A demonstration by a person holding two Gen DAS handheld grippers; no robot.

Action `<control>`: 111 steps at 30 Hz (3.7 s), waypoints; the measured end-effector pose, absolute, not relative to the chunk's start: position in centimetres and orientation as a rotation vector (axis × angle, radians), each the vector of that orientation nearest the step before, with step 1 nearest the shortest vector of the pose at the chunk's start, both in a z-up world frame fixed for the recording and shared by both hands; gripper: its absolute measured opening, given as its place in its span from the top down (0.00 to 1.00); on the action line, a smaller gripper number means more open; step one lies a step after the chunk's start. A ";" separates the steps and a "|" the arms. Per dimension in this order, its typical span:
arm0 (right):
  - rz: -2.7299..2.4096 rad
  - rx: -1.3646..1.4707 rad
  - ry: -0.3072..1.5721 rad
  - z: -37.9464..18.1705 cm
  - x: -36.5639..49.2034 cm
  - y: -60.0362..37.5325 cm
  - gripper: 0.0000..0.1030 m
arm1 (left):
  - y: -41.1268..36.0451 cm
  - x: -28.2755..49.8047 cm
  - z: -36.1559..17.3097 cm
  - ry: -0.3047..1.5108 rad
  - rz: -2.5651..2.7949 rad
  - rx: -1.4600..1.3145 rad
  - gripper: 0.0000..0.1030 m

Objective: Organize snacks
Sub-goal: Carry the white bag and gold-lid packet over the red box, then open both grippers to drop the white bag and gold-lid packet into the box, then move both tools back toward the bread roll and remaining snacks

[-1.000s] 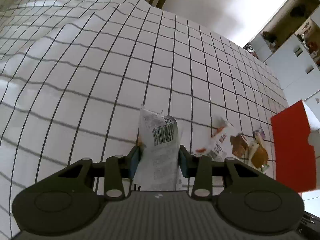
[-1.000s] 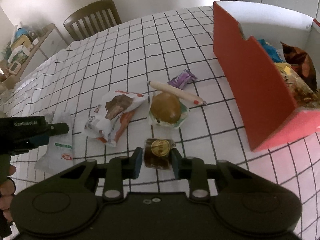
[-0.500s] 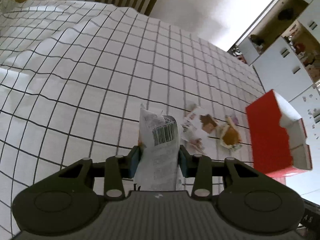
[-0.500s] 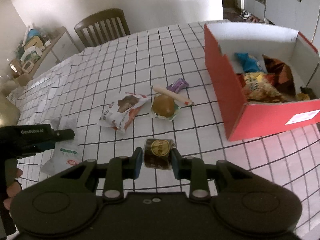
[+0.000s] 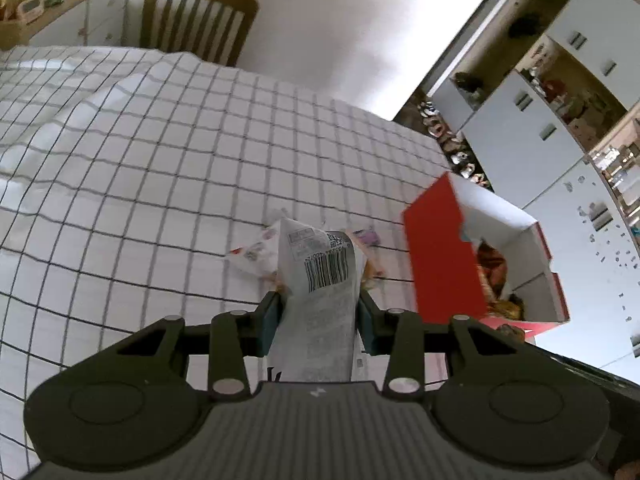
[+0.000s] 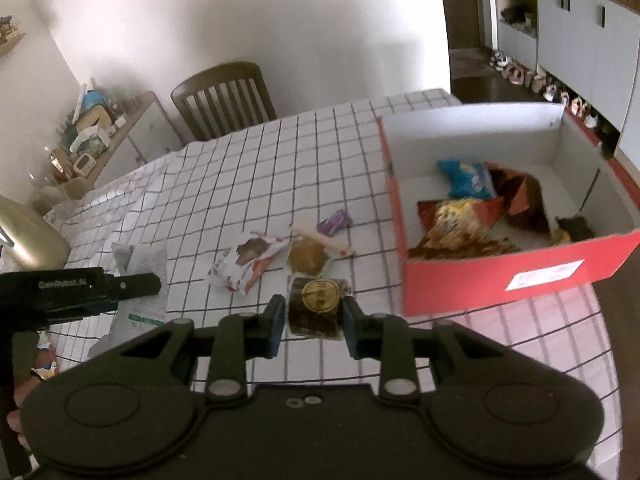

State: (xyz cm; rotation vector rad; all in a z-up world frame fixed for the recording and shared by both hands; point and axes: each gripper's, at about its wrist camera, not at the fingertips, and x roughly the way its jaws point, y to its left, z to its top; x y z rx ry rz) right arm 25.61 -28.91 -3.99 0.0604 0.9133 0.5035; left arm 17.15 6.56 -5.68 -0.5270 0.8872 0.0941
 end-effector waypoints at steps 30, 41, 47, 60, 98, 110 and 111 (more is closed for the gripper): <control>0.435 0.075 0.867 -3.5 34.4 -45.2 0.72 | -13.4 31.7 0.6 0.819 -0.023 -0.330 0.62; 0.384 0.086 0.937 -6.6 39.4 -47.4 0.72 | -17.4 39.8 -3.4 0.937 -0.025 -0.271 0.62; 0.388 0.082 0.963 -8.0 40.8 -47.1 0.72 | -19.4 42.0 -6.2 1.012 -0.056 -0.248 0.61; 0.417 0.068 1.017 -10.3 42.3 -46.1 0.70 | -20.6 42.8 -10.6 1.124 -0.043 -0.206 0.60; 0.454 0.038 0.859 -4.1 36.7 -46.2 0.07 | -17.7 32.4 -2.3 0.951 -0.052 -0.227 0.24; 0.513 0.025 0.796 -1.6 34.0 -44.6 0.03 | -14.1 27.1 -0.8 0.921 -0.036 -0.253 0.17; 0.518 0.023 0.792 -1.4 33.7 -44.4 0.03 | -13.7 26.7 -0.7 0.915 -0.033 -0.261 0.16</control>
